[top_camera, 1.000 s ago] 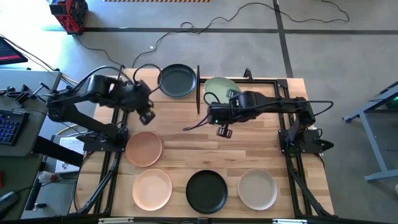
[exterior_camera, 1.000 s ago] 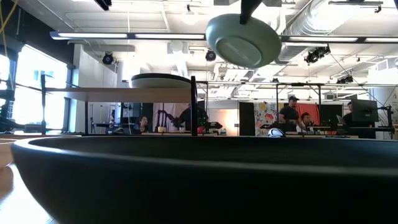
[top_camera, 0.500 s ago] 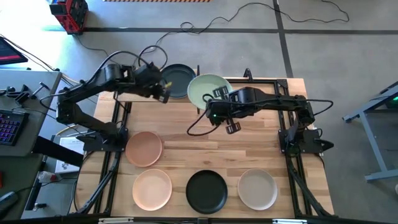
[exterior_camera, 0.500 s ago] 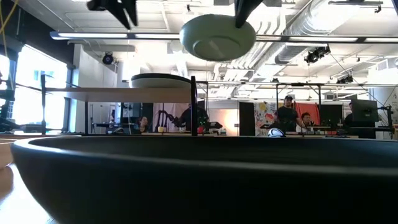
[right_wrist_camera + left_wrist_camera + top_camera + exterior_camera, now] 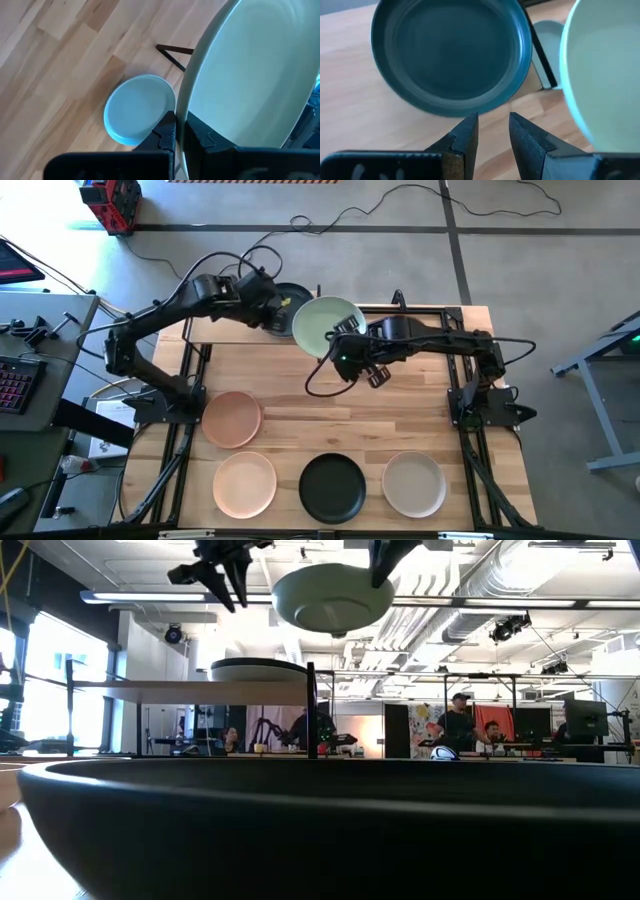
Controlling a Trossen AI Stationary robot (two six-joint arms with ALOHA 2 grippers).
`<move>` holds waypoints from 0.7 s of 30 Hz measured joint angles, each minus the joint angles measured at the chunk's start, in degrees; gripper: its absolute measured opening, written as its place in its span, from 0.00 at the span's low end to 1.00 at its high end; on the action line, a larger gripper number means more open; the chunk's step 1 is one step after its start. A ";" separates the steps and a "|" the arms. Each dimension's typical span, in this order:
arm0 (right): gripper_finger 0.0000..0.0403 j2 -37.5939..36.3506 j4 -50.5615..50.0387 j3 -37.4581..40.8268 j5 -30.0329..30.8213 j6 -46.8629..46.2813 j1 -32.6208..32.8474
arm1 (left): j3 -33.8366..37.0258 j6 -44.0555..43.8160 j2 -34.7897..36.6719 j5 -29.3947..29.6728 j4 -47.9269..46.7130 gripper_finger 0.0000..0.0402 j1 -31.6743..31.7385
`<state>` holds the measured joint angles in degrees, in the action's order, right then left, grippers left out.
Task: Place and stack plates onto a shelf
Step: Stack the green plate on top of the dark blue plate on the shelf
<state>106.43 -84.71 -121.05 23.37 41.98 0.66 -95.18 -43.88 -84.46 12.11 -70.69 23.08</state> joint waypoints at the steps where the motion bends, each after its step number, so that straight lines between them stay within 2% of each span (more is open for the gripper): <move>1: 0.00 0.00 0.00 0.00 -0.31 0.66 -0.21 | 0.00 0.02 -0.17 -0.04 1.04 0.24 0.17; 9: 0.00 0.00 0.13 0.02 -2.64 4.09 -1.18 | 0.00 0.94 -0.14 -3.43 8.29 0.24 0.32; 21: 0.00 0.00 3.52 0.04 -2.51 8.01 -1.80 | 0.00 0.46 -0.45 -3.66 9.37 0.24 0.10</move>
<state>106.43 -81.19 -121.01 20.86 50.00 -1.14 -95.18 -43.42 -84.90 8.45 -61.32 23.18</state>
